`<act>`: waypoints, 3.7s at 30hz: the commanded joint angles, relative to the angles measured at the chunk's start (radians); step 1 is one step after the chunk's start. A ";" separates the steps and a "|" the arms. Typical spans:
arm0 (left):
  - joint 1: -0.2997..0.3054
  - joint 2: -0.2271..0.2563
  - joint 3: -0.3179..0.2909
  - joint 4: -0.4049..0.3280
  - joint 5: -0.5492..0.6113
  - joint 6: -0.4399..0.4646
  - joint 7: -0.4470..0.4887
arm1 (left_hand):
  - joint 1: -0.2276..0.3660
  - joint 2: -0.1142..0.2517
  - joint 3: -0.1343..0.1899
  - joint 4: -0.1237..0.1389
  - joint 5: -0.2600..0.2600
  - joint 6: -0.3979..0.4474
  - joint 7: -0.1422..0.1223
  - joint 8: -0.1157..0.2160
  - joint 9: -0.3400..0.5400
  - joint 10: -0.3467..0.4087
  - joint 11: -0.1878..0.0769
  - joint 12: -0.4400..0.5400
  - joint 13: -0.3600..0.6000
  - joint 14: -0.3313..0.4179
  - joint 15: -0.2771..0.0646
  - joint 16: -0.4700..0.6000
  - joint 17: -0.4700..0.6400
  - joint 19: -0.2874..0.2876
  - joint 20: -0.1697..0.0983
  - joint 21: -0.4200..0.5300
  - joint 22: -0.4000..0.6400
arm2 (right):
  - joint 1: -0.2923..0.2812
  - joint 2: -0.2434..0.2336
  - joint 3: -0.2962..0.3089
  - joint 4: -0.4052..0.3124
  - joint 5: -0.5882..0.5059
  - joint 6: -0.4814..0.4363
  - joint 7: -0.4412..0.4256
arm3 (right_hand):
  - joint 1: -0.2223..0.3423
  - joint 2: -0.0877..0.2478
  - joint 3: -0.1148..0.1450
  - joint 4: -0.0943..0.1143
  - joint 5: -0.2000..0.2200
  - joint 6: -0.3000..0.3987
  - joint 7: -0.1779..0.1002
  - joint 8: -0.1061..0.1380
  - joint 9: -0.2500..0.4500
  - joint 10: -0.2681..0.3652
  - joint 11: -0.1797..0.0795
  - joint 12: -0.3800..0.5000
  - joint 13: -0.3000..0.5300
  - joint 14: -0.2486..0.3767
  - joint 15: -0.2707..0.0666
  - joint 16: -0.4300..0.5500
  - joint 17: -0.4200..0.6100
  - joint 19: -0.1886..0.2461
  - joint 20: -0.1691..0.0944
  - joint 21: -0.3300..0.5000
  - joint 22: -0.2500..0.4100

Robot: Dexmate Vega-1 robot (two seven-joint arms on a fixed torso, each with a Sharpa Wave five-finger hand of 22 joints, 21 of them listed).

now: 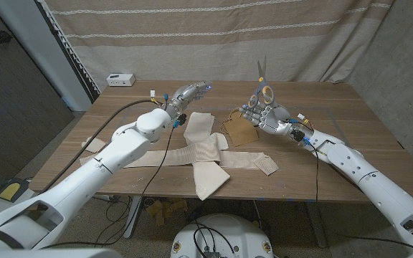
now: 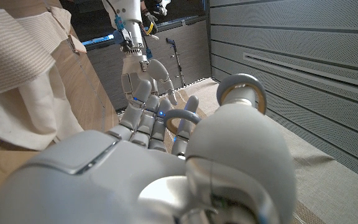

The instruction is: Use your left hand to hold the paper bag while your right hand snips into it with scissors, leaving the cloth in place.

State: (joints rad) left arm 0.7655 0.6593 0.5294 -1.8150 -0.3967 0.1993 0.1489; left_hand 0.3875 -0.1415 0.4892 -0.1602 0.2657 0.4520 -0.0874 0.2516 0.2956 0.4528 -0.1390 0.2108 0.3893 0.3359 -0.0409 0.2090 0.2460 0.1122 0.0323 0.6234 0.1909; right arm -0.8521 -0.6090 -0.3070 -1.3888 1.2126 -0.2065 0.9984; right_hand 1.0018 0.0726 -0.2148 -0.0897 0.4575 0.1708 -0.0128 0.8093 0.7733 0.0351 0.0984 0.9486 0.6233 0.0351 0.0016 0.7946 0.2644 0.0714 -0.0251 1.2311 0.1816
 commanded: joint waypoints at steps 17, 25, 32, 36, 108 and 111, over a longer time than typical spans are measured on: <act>-0.077 0.020 0.082 0.042 0.243 -0.051 -0.058 | 0.047 -0.008 0.009 -0.009 -0.006 -0.020 -0.016 -0.013 -0.012 -0.018 -0.006 -0.004 -0.011 -0.041 -0.064 -0.011 -0.011 -0.006 0.006 -0.019 -0.004 | -0.029 -0.012 0.009 -0.046 0.013 0.012 -0.023 | -0.007 0.010 -0.004 0.008 0.008 -0.056 0.066 0.003 0.003 0.007 0.006 0.002 0.007 0.003 0.002 0.009 -0.006 0.006 0.005 -0.007 0.002; -0.117 0.026 0.111 0.056 0.287 -0.052 -0.129 | 0.059 -0.012 0.010 -0.009 -0.005 -0.036 -0.017 -0.023 -0.019 -0.023 -0.004 -0.005 -0.019 -0.065 -0.060 -0.017 -0.018 -0.016 0.010 -0.030 -0.005 | -0.029 -0.019 0.010 -0.054 0.015 0.008 -0.027 | -0.008 0.013 -0.003 0.009 0.008 -0.056 0.065 0.003 0.003 0.007 0.004 0.001 0.008 0.001 0.002 0.010 -0.009 0.007 0.004 -0.009 0.001; -0.146 0.034 0.130 0.070 0.330 -0.077 -0.182 | 0.076 -0.008 0.016 -0.009 -0.003 -0.043 -0.026 -0.027 -0.024 -0.039 -0.011 -0.010 -0.026 -0.088 -0.066 -0.021 -0.023 -0.024 0.004 -0.039 -0.005 | -0.029 -0.023 0.013 -0.054 0.017 0.010 -0.027 | -0.010 0.014 -0.004 0.010 0.007 -0.056 0.064 0.004 0.004 0.009 0.004 0.001 0.009 0.002 0.002 0.012 -0.011 0.008 0.003 -0.011 0.002; -0.163 0.045 0.143 0.070 0.369 -0.084 -0.208 | 0.088 -0.006 0.020 -0.011 -0.002 -0.043 -0.034 -0.028 -0.027 -0.047 -0.015 -0.012 -0.030 -0.101 -0.065 -0.022 -0.026 -0.027 -0.001 -0.044 -0.006 | -0.030 -0.025 0.015 -0.054 0.018 0.012 -0.026 | -0.011 0.014 -0.004 0.011 0.007 -0.054 0.064 0.004 0.003 0.008 0.004 0.000 0.009 0.003 0.002 0.013 -0.012 0.009 0.004 -0.011 0.001; -0.310 -0.030 0.388 0.000 0.678 0.248 -0.368 | 0.051 -0.012 -0.038 0.012 -0.012 0.055 -0.022 -0.019 -0.078 0.143 -0.006 0.028 -0.105 -0.047 -0.064 0.012 -0.042 0.026 -0.016 -0.096 -0.001 | -0.005 -0.034 0.012 -0.056 0.008 0.013 -0.016 | -0.020 0.019 -0.009 0.014 0.002 -0.050 0.067 0.007 0.003 0.016 0.003 -0.004 0.016 0.004 -0.002 0.026 -0.031 0.021 0.005 -0.026 0.002; -0.311 -0.034 0.394 0.000 0.699 0.252 -0.369 | 0.051 -0.013 -0.039 0.011 -0.012 0.056 -0.022 -0.019 -0.078 0.135 -0.010 0.024 -0.106 -0.051 -0.065 0.010 -0.042 0.022 -0.013 -0.099 -0.001 | -0.008 -0.035 0.012 -0.058 0.007 0.015 -0.019 | -0.020 0.020 -0.008 0.014 0.002 -0.049 0.066 0.007 0.003 0.016 0.004 -0.005 0.016 0.004 -0.001 0.026 -0.032 0.021 0.004 -0.027 0.002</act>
State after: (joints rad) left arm 0.4744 0.6293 0.8651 -1.7956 0.1807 0.4107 -0.2089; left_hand 0.4308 -0.1558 0.4461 -0.1421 0.2550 0.5053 -0.1057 0.2361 0.2181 0.5936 -0.1482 0.2384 0.2830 0.2911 -0.0402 0.2245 0.2026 0.1405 0.0147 0.5285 0.1838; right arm -0.8551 -0.6412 -0.2961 -1.4390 1.2203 -0.1955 0.9833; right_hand 0.9870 0.0874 -0.2218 -0.0825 0.4627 0.1767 -0.0068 0.8204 0.7738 0.0448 0.0998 0.9399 0.6374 0.0355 0.0020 0.8140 0.2321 0.0806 -0.0233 1.2041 0.1817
